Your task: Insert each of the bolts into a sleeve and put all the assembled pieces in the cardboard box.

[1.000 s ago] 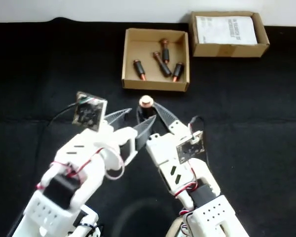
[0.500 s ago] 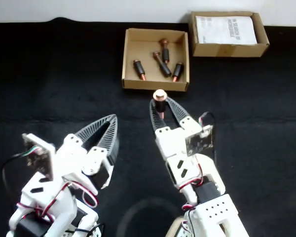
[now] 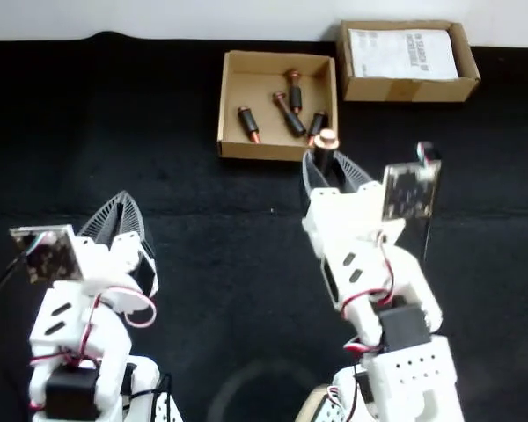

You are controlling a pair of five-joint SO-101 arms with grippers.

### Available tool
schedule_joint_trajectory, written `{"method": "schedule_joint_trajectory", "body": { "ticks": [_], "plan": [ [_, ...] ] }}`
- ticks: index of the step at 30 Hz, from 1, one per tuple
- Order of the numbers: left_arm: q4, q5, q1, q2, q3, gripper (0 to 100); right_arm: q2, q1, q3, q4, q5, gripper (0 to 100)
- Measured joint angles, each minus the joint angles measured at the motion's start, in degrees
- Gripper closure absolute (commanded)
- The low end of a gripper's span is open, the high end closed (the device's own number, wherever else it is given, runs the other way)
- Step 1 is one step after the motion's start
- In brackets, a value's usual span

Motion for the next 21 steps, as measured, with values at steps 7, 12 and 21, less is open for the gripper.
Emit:
{"method": "schedule_joint_trajectory", "body": {
  "ticks": [7,12,21],
  "plan": [
    [-5.89,-0.09,-5.54,0.0,11.69,99,21.63,0.0,-26.29,10.2,-0.18,99.1],
    [-13.27,-0.09,-8.7,0.0,21.27,99,39.82,1.05,-45.8,11.78,-0.18,99.1],
    [-18.37,0.0,-11.6,0.0,23.74,99,69.8,4.13,-75.69,11.96,-0.18,99.1]
  ]
}}
